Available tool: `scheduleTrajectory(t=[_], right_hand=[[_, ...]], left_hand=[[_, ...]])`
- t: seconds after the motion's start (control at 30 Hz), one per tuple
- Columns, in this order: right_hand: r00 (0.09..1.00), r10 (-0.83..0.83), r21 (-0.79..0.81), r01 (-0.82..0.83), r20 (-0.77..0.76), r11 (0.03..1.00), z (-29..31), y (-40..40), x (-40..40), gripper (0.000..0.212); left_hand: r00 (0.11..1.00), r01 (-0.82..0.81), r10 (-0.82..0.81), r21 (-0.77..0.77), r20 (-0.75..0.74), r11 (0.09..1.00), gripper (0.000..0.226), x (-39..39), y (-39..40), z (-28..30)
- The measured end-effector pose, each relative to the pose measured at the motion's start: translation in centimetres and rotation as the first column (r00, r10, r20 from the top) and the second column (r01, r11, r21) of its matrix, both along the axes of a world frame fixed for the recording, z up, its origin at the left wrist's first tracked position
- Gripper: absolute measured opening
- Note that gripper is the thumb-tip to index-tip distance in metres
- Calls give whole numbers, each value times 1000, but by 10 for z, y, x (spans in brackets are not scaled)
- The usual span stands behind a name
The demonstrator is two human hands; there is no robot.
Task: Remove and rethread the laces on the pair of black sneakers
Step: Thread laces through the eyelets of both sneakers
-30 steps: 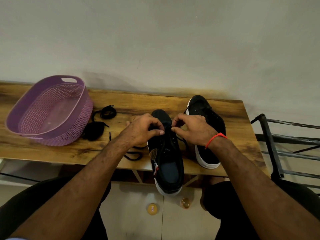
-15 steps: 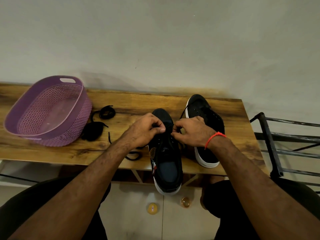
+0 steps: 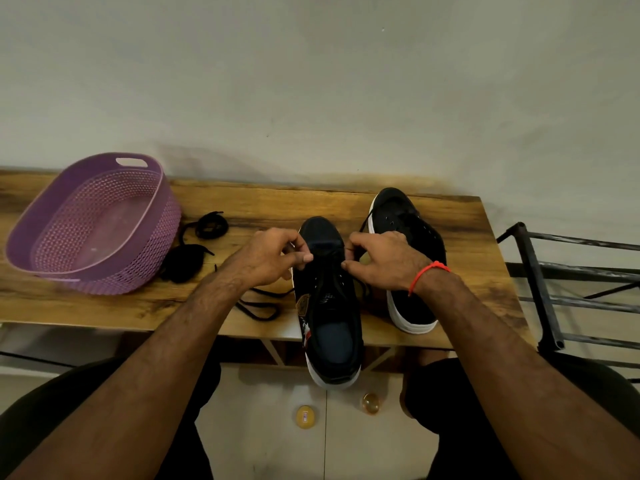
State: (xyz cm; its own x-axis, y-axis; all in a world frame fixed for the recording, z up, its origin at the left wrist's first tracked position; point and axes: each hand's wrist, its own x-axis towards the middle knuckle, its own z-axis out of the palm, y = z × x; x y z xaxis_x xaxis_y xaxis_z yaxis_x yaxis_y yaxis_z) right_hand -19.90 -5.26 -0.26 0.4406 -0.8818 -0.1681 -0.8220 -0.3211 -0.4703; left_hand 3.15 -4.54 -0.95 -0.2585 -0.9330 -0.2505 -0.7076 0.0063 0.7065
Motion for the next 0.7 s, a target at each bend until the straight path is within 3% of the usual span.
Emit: scheduleTrajectory(t=[0.17, 0.4, 0.7], right_hand=[[1000, 1, -2, -1, -16, 1000, 1, 0, 0, 8], [1000, -11, 10, 11, -1, 1000, -1, 0, 2, 18], [1000, -14, -4, 14, -10, 1000, -5, -1, 0, 24]], left_hand=[[999, 34, -34, -52, 7, 998, 8, -6, 2, -6], [991, 97, -78, -189, 104, 977, 7, -3, 1, -15], [1000, 24, -25, -168, -8, 986, 4, -6, 3, -14]])
